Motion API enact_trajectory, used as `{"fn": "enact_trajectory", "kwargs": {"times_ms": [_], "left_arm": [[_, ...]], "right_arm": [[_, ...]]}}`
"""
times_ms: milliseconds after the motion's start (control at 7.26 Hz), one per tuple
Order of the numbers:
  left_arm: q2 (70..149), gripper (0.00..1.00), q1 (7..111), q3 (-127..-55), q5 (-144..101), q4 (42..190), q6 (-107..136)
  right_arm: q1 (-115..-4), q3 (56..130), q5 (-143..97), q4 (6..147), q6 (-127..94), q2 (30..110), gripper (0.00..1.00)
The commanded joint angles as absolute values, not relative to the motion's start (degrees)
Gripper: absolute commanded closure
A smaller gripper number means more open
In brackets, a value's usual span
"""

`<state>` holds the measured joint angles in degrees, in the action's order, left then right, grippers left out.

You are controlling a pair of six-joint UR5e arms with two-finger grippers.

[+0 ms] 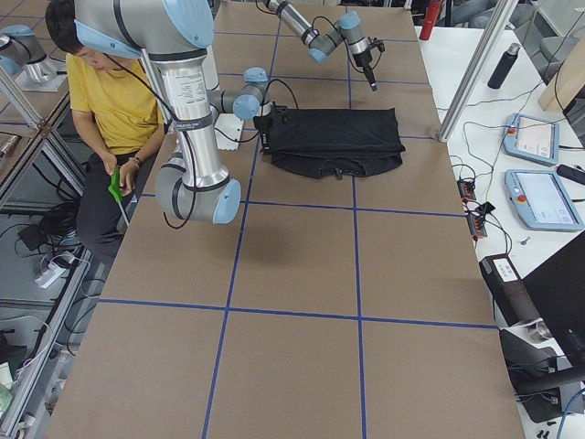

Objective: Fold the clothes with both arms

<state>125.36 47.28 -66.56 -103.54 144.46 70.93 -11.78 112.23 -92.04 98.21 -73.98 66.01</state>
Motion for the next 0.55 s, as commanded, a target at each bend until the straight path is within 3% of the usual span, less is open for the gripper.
{"fn": "enact_trajectory", "kwargs": {"times_ms": [0, 275, 413], "left_arm": [[125.42, 0.33, 47.29, -66.62, -103.45, 144.41, 70.93], [125.51, 0.33, 47.29, -66.62, -103.45, 144.4, 71.01], [125.68, 0.33, 47.29, -66.71, -103.45, 144.4, 71.1]], "right_arm": [[-12.04, 112.41, -92.11, 98.17, -74.35, 66.27, 0.51], [-13.0, 113.11, -91.5, 98.17, -80.55, 66.27, 0.33], [-13.36, 113.29, -90.89, 97.39, -89.82, 66.1, 0.33]]}}
